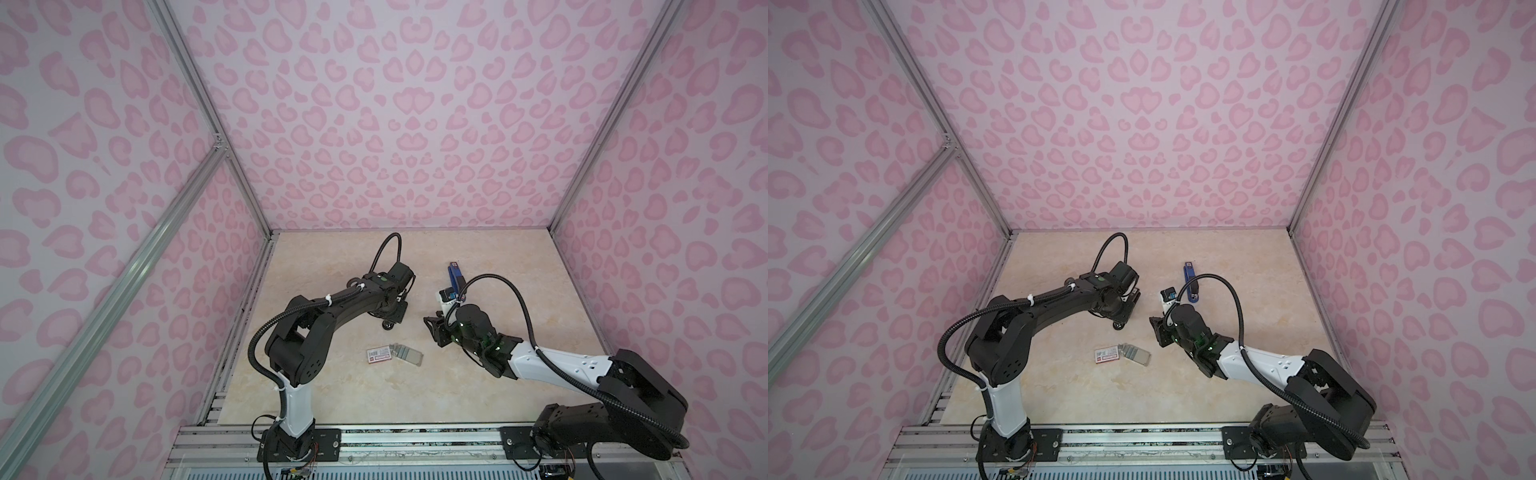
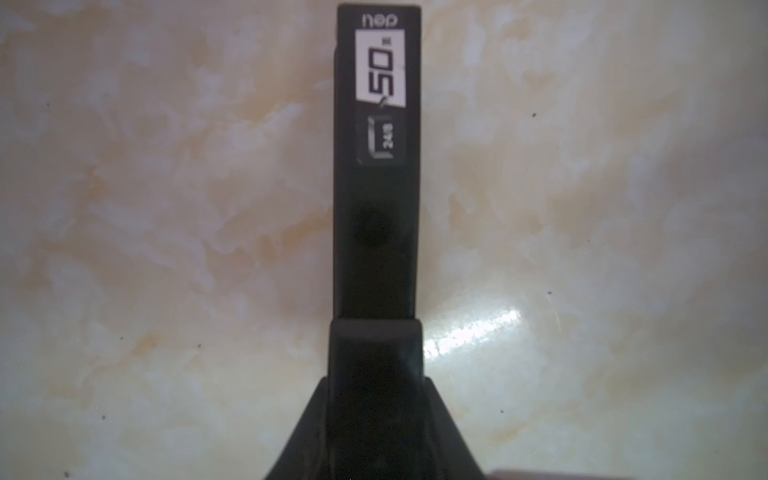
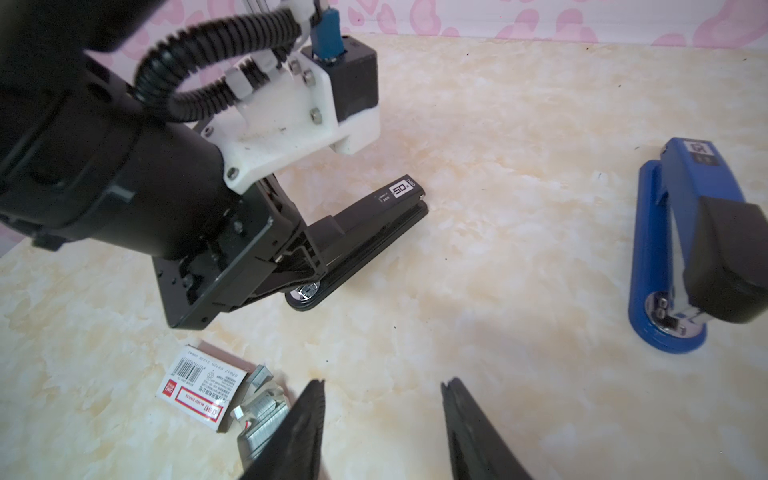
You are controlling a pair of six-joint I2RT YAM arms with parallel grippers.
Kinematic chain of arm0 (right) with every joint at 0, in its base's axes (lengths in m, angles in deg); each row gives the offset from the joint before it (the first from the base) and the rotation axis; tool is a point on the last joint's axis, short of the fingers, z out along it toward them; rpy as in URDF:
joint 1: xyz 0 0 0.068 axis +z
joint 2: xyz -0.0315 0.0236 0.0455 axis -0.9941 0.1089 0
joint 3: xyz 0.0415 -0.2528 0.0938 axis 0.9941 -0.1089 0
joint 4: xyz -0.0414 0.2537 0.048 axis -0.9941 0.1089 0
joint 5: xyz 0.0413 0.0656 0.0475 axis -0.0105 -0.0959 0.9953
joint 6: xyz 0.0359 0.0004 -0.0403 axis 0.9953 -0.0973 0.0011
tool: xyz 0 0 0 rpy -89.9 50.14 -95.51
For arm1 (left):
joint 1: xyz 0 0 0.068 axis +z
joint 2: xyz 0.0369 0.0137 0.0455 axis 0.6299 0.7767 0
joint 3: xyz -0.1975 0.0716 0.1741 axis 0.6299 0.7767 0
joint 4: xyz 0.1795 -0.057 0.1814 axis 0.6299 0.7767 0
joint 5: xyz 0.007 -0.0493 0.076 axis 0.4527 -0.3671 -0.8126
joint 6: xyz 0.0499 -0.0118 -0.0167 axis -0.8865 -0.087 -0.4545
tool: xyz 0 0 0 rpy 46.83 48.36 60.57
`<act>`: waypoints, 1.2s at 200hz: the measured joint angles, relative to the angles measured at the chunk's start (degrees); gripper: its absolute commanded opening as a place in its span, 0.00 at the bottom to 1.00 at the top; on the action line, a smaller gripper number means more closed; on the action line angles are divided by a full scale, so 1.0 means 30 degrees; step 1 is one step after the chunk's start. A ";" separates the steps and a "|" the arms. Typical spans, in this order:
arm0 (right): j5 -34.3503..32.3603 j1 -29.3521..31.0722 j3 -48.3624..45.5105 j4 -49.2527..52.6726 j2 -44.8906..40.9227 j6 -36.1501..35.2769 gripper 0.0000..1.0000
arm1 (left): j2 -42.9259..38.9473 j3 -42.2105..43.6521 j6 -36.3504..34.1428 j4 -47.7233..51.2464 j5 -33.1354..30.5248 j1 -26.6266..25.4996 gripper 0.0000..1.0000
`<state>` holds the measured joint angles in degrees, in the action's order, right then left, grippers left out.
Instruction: Load the staples into the stapler
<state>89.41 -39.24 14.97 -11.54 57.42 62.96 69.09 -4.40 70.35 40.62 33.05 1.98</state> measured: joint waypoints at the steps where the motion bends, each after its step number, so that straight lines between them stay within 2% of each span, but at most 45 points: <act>1: 0.0000 0.0000 0.0000 0.0000 -0.0015 0.0000 0.48 | 0.0007 0.0000 0.0000 -0.0007 0.0015 0.0007 0.05; 84: -0.0160 0.0000 -0.0219 -0.0015 -0.0605 0.0000 0.48 | -0.0029 0.0474 0.0138 -0.0809 0.0780 0.0452 0.06; 162: -0.0539 -0.0007 -0.0568 -0.0087 -0.1188 0.0000 0.48 | 0.1282 -0.3359 0.0270 0.0503 0.1770 0.1596 0.07; 216: -0.0903 -0.0029 -0.0794 -0.0051 -0.1800 0.0015 0.48 | 0.4240 -0.7257 0.0102 0.1581 0.2266 0.2171 0.17; 240: -0.1129 -0.0087 -0.0962 0.0007 -0.2171 0.0080 0.48 | 0.5202 -0.8386 0.0058 0.2106 0.2339 0.2295 0.33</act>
<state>86.02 -39.50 12.09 -11.52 50.91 63.20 84.70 -29.55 70.52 46.94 40.07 8.87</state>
